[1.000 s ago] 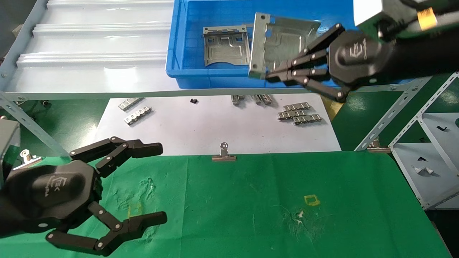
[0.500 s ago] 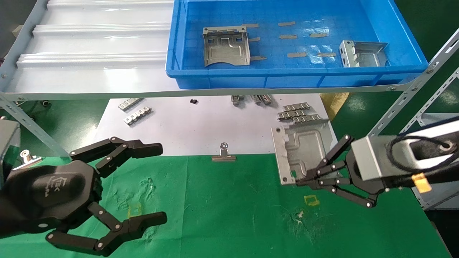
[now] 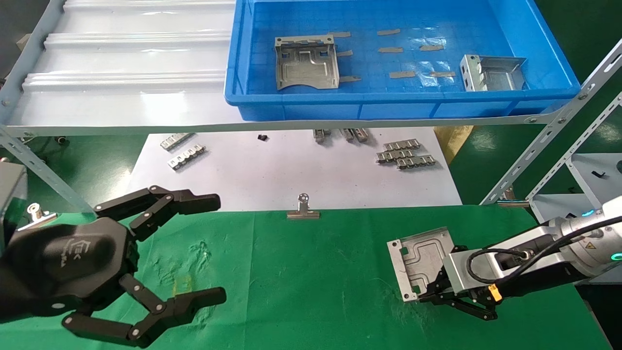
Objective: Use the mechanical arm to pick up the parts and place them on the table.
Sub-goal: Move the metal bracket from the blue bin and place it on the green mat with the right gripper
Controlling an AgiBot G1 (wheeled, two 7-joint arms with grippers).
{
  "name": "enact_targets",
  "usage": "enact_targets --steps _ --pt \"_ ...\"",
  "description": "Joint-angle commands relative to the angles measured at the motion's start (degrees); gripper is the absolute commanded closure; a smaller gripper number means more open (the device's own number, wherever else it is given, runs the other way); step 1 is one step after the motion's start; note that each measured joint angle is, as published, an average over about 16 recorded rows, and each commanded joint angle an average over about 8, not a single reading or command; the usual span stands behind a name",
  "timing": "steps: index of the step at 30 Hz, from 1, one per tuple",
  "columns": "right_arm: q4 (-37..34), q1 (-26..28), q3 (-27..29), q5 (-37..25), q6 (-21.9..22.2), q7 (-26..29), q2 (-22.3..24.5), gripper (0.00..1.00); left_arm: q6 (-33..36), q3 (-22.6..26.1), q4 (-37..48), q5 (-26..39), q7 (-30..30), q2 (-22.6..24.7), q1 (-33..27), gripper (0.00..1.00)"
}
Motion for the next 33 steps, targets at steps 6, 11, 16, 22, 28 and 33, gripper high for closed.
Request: enact_targets --steps 6,11,16,22,28,33 --pt "-9.7 -0.9 -0.7 -1.3 1.5 -5.1 -3.9 1.00 0.0 0.0 0.0 0.0 0.0 0.0 0.0 0.00" --pt "-15.1 -0.3 -1.1 -1.7 0.6 -8.0 -6.4 1.00 0.0 0.0 0.0 0.0 0.0 0.0 0.0 0.00" --pt "-19.3 0.2 -1.6 -2.5 0.2 -10.0 -8.3 0.58 0.0 0.0 0.0 0.0 0.0 0.0 0.0 0.00" --pt "-23.1 -0.2 -2.0 -3.1 1.1 -11.8 -10.0 0.01 0.0 0.0 0.0 0.0 0.0 0.0 0.0 0.00" --pt "-25.4 0.1 -2.1 -3.4 1.8 -13.4 -11.1 0.00 0.0 0.0 0.0 0.0 0.0 0.0 0.0 0.00" --pt "-26.0 1.9 -1.5 -2.5 0.1 -13.8 -11.0 0.00 0.0 0.0 0.0 0.0 0.0 0.0 0.0 0.00"
